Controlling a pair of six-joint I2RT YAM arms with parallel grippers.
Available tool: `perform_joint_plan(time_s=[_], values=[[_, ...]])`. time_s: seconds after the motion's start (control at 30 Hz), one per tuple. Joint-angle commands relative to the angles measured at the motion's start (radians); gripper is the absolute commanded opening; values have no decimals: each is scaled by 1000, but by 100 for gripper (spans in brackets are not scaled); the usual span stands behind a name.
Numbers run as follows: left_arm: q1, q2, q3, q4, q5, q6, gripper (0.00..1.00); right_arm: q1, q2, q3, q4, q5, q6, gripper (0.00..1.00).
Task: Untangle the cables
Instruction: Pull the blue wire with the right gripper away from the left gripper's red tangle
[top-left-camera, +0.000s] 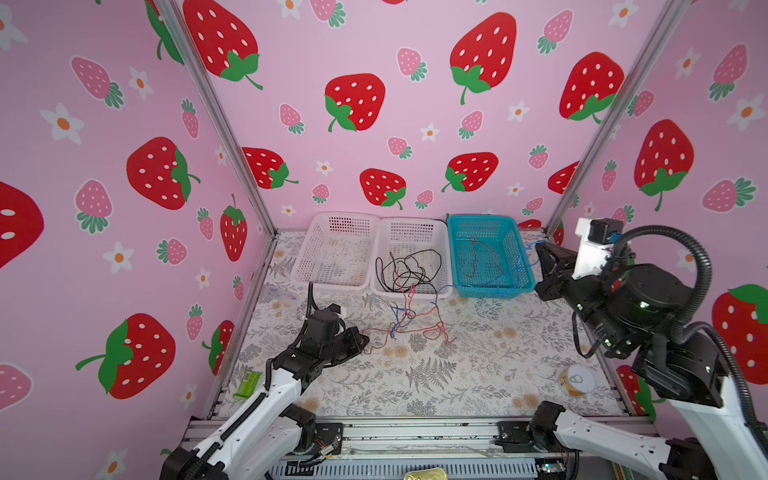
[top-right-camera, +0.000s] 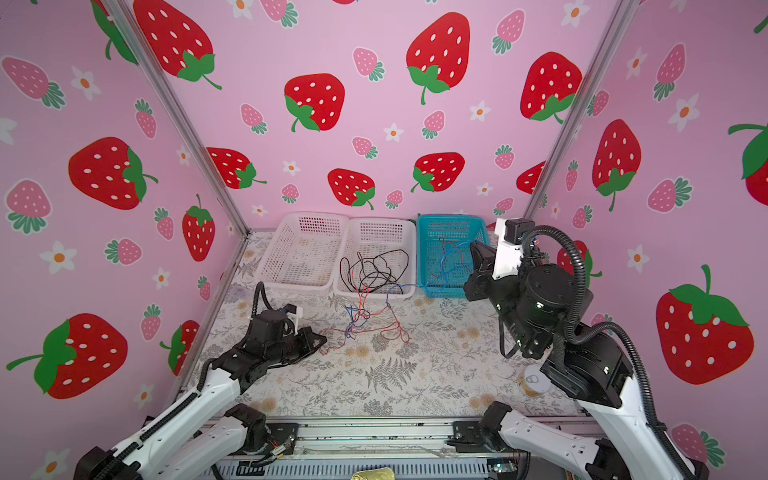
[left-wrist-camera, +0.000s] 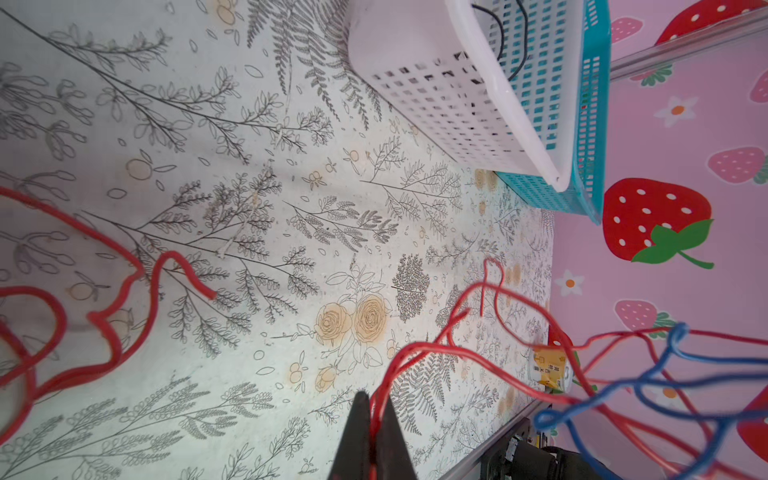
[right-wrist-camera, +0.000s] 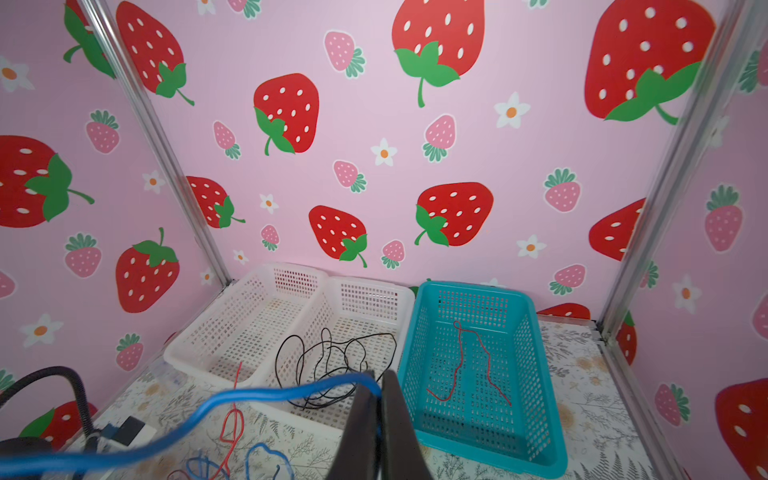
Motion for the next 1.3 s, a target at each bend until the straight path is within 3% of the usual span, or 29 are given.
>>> perform_joint_plan(time_s=[0.0,0.2,0.37,0.6,0.7,0.8,0.97,1.1,1.27], values=[[27,-10,18,-90,-45,9,0,-9,-30,25,-22,140,-26,0],[38,-7,63,-123,-42,4,0,-8,-76,-65,-23,117,3,0],[37,-23,80,-83,31,-25,0,-9,-107,-262,52,-181,10,0],[33,-20,90,-29,132,-22,0,-9,-137,-575,275,-469,111,0],[29,-27,83,-11,145,-27,0,-9,-89,-625,318,-549,124,0],[29,-38,87,-17,141,-24,0,-9,-33,-619,268,-487,131,0],[29,-57,100,-35,155,0,0,-9,-115,-679,269,-201,186,0],[29,-82,110,-15,194,3,0,-19,-120,-732,261,-110,248,0],[29,-61,217,-226,197,124,0,-48,-112,-699,173,-21,290,0]])
